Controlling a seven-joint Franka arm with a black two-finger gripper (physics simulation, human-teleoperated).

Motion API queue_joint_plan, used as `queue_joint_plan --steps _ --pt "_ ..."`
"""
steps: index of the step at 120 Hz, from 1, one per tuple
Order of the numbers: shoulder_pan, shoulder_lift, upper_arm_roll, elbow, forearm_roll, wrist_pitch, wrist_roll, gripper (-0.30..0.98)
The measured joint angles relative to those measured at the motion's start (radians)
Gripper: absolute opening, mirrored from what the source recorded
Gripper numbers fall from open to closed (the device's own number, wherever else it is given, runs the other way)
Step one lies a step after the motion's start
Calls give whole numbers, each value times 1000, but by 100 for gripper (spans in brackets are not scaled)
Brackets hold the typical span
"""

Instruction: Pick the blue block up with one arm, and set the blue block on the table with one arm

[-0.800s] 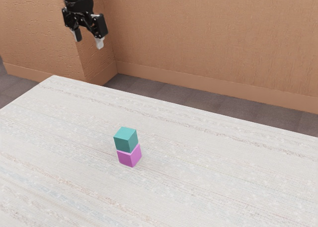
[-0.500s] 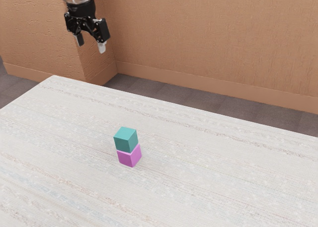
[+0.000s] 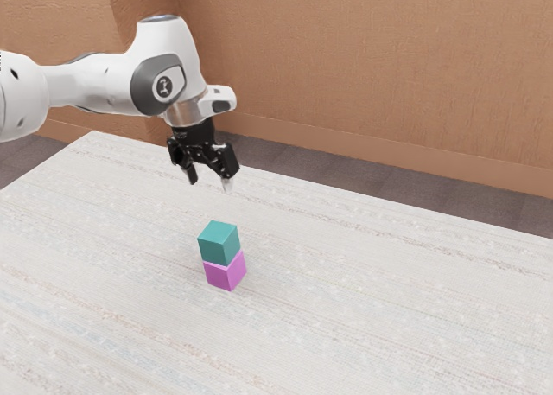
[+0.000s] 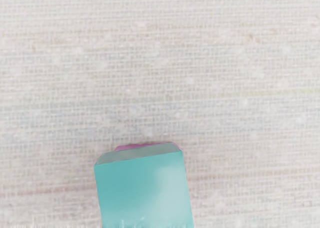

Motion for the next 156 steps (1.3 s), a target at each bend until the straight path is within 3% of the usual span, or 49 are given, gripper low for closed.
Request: queue_joint_plan --steps 33,138,156 --pt "-2 -32 0 -173 -16 145 -15 69" --pt "-1 145 0 -206 -68 271 -24 68" --pt "-2 147 0 -206 -68 274 -25 43"
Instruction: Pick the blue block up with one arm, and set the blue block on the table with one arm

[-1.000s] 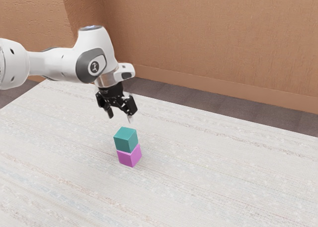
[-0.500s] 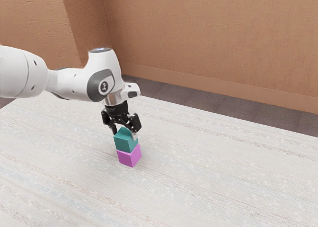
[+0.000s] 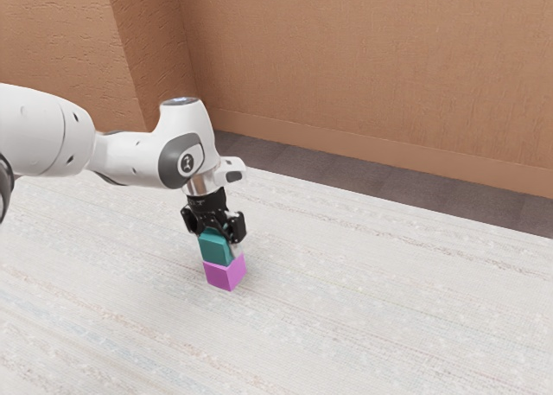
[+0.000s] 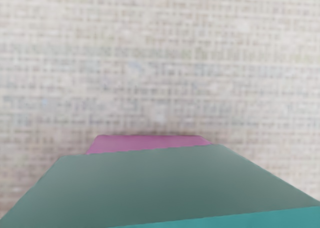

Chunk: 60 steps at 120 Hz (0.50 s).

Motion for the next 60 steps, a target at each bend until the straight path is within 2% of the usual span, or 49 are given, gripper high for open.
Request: queue_joint_plan --steps 14,28,42,60 --pt "0 -24 1 1 13 -2 -7 31" --pt "1 -93 3 1 20 -28 -11 44" --pt "26 -154 19 5 41 -72 -4 41" --pt "90 -155 63 7 59 -114 19 39"
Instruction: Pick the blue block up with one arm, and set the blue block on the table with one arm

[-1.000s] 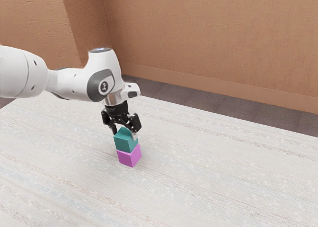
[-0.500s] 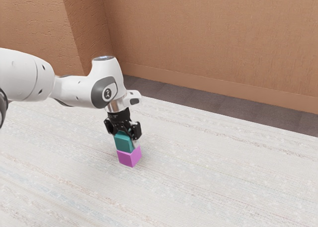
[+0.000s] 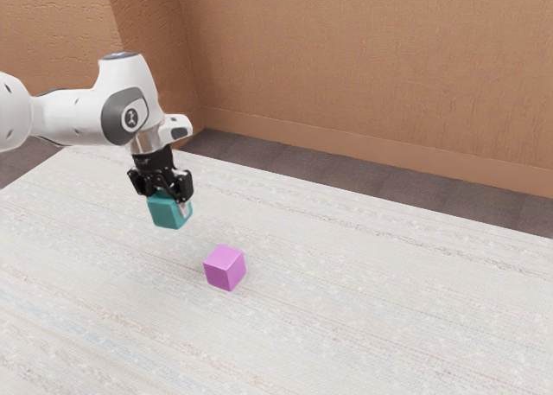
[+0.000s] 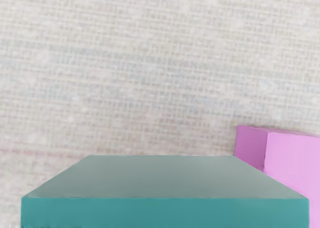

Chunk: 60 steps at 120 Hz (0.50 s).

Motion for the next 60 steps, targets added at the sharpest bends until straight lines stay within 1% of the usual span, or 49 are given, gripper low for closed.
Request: queue_joint_plan --steps 14,22,40,54,60 --pt "2 34 35 14 8 -15 17 38" --pt "9 90 49 49 10 -18 29 37" --pt "58 215 54 126 7 -21 59 38" --pt "67 259 53 141 -1 -21 80 37" --pt "68 266 53 142 -5 -21 88 42"
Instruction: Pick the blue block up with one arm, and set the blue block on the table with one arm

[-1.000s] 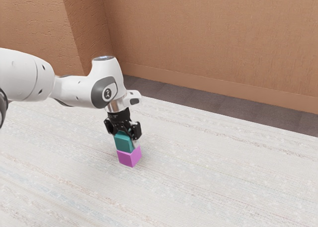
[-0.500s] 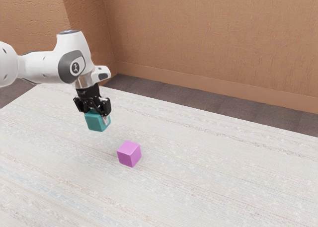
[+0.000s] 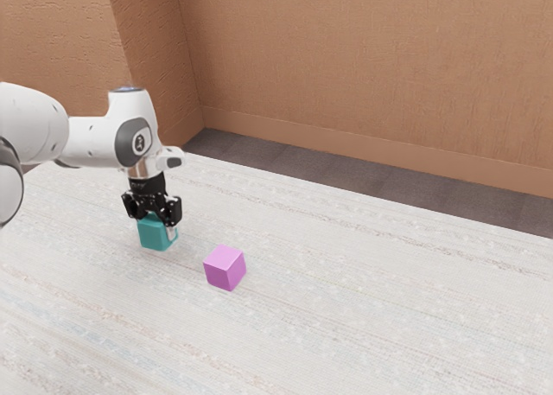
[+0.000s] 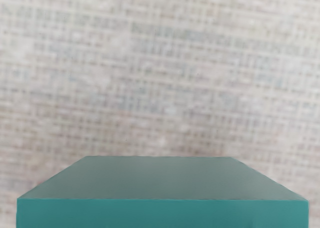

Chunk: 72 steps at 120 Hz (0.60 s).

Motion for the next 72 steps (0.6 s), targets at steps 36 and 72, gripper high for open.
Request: queue_joint_plan --steps 36,72 --pt "-34 -173 -7 -9 -25 -42 42 61" --pt "-92 -553 -149 89 85 -312 1 67"
